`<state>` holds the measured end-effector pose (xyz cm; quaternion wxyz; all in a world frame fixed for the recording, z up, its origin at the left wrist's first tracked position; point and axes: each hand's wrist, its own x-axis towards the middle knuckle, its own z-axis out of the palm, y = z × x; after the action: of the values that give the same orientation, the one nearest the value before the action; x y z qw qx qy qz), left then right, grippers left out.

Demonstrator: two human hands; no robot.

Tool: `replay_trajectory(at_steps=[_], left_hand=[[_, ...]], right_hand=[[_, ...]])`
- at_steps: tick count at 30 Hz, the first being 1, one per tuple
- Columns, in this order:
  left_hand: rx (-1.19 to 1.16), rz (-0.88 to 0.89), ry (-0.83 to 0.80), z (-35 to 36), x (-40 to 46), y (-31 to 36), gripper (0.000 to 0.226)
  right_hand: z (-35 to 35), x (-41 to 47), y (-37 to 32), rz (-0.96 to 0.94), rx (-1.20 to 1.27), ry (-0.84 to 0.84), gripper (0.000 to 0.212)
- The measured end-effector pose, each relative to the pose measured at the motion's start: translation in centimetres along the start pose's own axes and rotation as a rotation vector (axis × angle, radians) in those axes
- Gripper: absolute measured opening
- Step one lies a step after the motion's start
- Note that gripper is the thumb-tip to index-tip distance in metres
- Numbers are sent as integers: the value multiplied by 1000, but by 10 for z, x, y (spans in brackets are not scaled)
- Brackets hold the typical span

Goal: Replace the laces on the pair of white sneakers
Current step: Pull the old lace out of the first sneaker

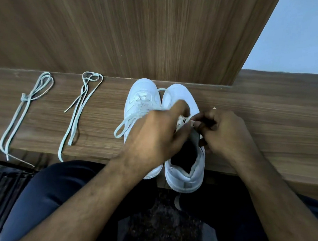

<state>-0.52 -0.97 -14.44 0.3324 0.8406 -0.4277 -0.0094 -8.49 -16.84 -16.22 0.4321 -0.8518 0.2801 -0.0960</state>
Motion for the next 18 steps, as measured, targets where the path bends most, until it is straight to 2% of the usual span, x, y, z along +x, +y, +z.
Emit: replay_trajectory(at_steps=[2,3,4,6,8,10,13,14,16,18], left_hand=[[274,-15,-163,8,1,1,22],[338,-29,-179,11,1,3,23],[380,-15,-158,13,0,6,23],[317,23,-33,13,1,4,21],[93,31,89,12,3,-2,15],[-257,17,166,11,6,-3,12],[-1107,-295,224,-2,8,15,25],[-1301,-419,242,-7,9,20,32],[-1371,-566,308,-19,8,21,41],[-1216,-532,429,-26,9,6,31]], right_hand=[[1,0,2,3,31,8,11],[1,0,2,1,39,10,10],[2,-1,2,-4,40,9,9],[1,-2,1,-19,21,14,9],[-1,-2,0,-30,-27,24,9],[-3,-2,-1,-50,-112,49,7],[-3,-3,-3,-98,-200,81,11],[-2,-3,-4,-127,-210,81,14],[0,-5,-5,-173,-214,77,21],[0,-7,-7,-194,-215,67,26]])
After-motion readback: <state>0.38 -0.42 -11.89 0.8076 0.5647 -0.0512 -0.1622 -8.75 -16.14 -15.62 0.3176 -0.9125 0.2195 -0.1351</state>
